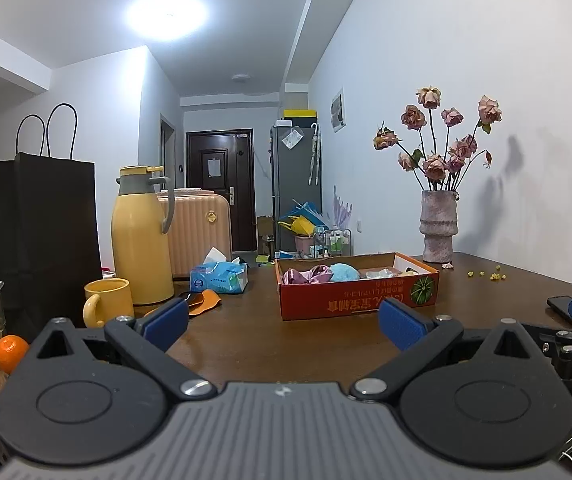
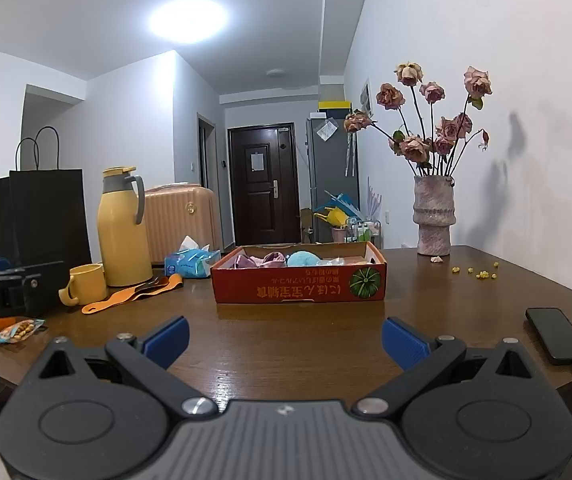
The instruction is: Organize soft objects
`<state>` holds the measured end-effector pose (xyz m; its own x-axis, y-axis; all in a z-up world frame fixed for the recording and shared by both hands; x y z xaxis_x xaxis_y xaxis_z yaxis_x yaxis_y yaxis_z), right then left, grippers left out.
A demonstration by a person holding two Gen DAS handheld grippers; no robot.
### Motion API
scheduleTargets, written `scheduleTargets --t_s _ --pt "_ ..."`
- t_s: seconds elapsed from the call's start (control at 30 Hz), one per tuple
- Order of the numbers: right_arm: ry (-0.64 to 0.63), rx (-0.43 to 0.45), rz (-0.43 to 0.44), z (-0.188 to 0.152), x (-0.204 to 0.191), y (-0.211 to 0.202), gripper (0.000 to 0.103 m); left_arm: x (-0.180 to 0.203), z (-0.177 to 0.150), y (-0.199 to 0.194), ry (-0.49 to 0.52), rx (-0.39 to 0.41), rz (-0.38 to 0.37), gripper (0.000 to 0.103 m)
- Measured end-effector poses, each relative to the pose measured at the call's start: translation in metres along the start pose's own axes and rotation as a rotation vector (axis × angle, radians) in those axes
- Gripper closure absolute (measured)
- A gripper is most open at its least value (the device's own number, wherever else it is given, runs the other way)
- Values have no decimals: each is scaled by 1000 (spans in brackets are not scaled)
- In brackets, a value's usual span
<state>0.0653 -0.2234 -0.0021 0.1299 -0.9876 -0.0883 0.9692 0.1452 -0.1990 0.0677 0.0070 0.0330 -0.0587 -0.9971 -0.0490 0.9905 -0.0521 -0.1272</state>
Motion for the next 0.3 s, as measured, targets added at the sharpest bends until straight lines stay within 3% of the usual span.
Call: scheduleTargets --t_s 0.3 --pt "-1 -2 -1 1 0 0 0 0 0 -3 0 12 -13 0"
Point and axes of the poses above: each gripper's, at about its wrist camera, not at the fingertips, and y roughly the way its jaws point, x to its right, z to its top, the point moved 6 cm from there along y, roughly the way its jaws point
